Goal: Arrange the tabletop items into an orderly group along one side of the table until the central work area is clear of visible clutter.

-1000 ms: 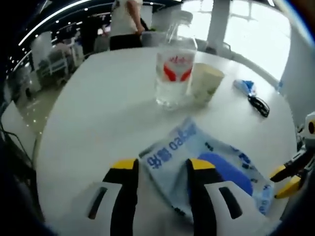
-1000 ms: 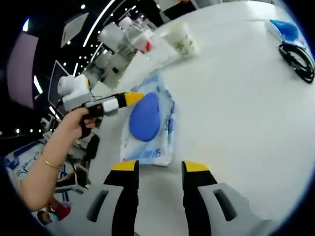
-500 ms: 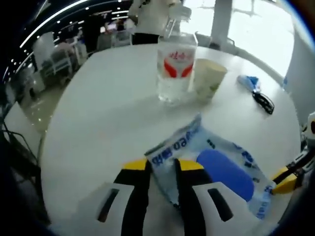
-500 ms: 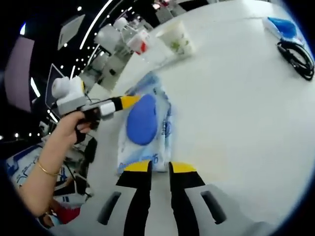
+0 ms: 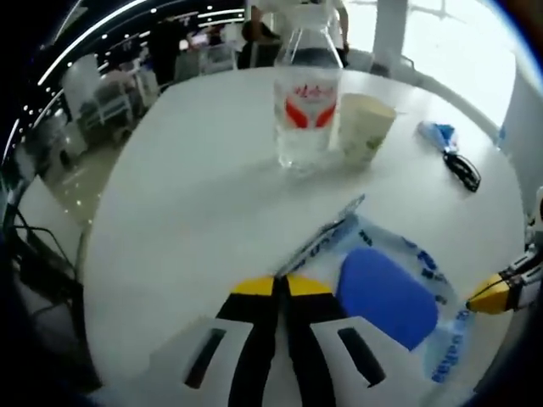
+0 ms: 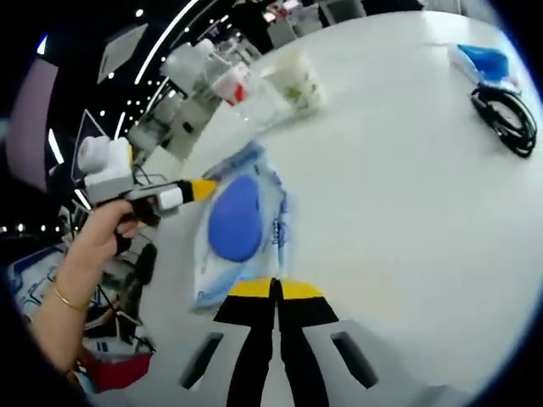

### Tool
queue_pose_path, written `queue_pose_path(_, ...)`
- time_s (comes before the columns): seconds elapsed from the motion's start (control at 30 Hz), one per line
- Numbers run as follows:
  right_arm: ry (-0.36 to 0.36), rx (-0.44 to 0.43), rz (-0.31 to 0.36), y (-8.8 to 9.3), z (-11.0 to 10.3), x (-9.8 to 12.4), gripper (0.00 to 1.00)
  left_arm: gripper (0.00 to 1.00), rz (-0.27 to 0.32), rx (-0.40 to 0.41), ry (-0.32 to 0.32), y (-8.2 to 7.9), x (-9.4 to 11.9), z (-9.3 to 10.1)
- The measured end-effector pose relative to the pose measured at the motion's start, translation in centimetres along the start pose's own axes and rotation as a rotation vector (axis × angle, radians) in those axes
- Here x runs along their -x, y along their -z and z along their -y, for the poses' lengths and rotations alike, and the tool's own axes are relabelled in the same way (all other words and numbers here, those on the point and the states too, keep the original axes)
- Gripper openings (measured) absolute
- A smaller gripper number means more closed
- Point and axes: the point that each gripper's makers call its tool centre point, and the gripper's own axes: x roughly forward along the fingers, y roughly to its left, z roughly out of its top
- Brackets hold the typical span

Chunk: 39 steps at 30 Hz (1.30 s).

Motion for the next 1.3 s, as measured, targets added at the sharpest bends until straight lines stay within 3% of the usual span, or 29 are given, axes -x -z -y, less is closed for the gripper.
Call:
queue_pose_path(0.43,0.095,0.088,0.057,-3.3,3.7,2.3,0.01,0.00,-0.015,0.007,0.064,-0.2,1.2,2.8)
queue_pose_path(0.5,0.112,0.096,0.050,-3.5,4.4,2.7,0.01,0.00,-0.014,0.043,0.082,-0.3,1.5,3.4)
queue_pose_path(0.7,0.167,0.115,0.073,-4.6,6.4,4.3,0.01,0.00,-0.021,0.035,0.140,-0.6,2.5,5.9)
queue_pose_path(0.77,0.210,0.145,0.114,-5.8,7.5,5.0,0.01,0.00,-0.023,0.041,0.160,-0.6,2.8,6.7)
queue_pose_path(0.9,0.253,0.155,0.131,-6.8,9.1,6.2,0.01,0.00,-0.014,0.026,0.178,-0.7,3.4,8.0)
queue_pose_path(0.97,0.264,0.150,0.125,-6.7,9.9,6.4,0.01,0.00,-0.035,0.069,0.161,-0.2,3.4,8.1)
queue_pose_path(1.17,0.269,0.141,0.117,-6.0,10.3,6.7,0.01,0.00,-0.026,0.063,0.138,0.4,3.1,7.9)
queue_pose_path(1.3,0.220,0.078,0.115,-5.5,9.8,6.6,0.01,0.00,-0.035,0.076,0.135,0.9,3.1,7.8)
